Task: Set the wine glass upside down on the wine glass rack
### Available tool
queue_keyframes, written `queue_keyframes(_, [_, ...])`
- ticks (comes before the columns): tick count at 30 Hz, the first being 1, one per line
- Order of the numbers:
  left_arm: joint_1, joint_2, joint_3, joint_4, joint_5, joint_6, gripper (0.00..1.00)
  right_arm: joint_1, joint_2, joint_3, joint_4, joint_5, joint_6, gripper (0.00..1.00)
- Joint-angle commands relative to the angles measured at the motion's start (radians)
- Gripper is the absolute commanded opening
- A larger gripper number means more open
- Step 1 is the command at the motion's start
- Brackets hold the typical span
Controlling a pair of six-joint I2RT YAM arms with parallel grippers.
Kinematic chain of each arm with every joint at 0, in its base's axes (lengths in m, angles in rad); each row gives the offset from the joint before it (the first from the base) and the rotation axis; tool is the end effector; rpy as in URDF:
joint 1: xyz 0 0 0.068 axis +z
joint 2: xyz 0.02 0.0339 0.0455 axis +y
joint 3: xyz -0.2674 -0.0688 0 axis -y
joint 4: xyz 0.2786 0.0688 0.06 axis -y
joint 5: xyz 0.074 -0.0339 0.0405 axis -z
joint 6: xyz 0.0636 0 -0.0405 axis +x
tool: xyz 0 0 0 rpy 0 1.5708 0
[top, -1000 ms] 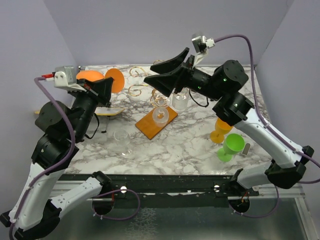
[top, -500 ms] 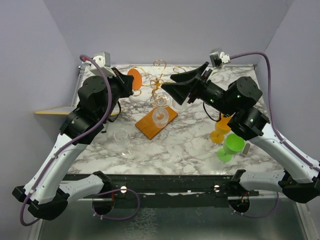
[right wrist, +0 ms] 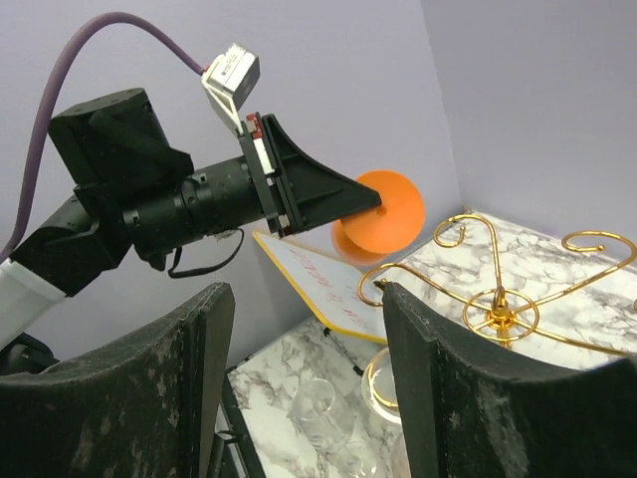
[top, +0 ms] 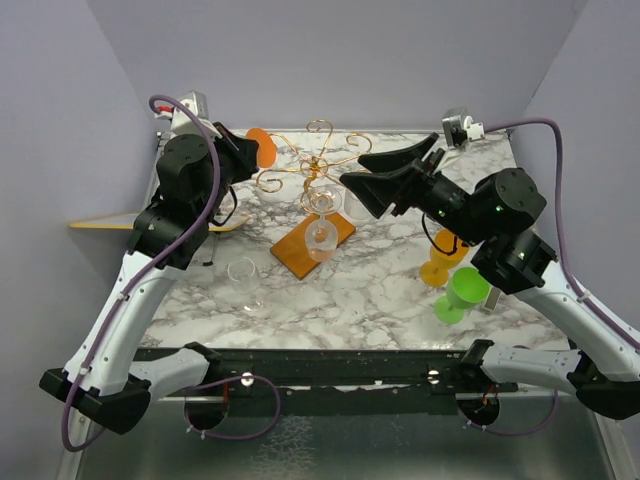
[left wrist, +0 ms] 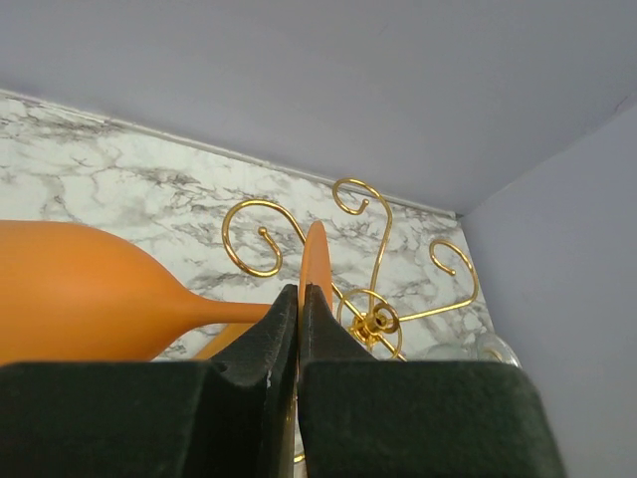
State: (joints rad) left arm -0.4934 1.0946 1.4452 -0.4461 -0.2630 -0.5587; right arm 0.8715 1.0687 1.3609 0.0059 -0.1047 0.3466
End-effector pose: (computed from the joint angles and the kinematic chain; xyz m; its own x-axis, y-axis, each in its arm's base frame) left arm 0.2485 -0.1149 0.4903 -0.1928 -0.4775 -0.8572 0.1500 0.8490 -0.5066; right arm 0.1700 0.2125 0.5259 -0.1026 0.4029 -0.9095 -0.8405 0.4538 0.2959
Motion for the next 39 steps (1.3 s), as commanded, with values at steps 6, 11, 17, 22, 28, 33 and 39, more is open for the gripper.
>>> queue_keyframes(6, [0.089, 0.052, -0.014, 0.093, 0.231, -0.098, 0.00, 0.004, 0.026, 0.006, -0.092, 0.099, -0.038, 0.64])
queue_keyframes(11, [0.130, 0.053, -0.043, 0.147, 0.293, -0.143, 0.00, 0.004, 0.097, 0.051, -0.174, 0.208, -0.057, 0.60])
queue_keyframes(17, [0.190, 0.066, -0.082, 0.199, 0.411, -0.214, 0.00, 0.004, 0.133, 0.065, -0.187, 0.234, -0.068, 0.59])
queue_keyframes(22, [0.235, 0.070, -0.115, 0.240, 0.517, -0.269, 0.00, 0.004, 0.200, 0.125, -0.262, 0.335, -0.095, 0.55])
queue_keyframes(28, [0.270, 0.054, -0.161, 0.304, 0.585, -0.335, 0.00, 0.004, 0.255, 0.157, -0.298, 0.369, -0.107, 0.53])
queue_keyframes(33, [0.288, 0.054, -0.205, 0.369, 0.639, -0.388, 0.00, 0.003, 0.281, 0.181, -0.312, 0.380, -0.117, 0.52])
queue_keyframes(39, [0.308, 0.076, -0.238, 0.533, 0.736, -0.486, 0.00, 0.003, 0.284, 0.184, -0.315, 0.372, -0.121, 0.49])
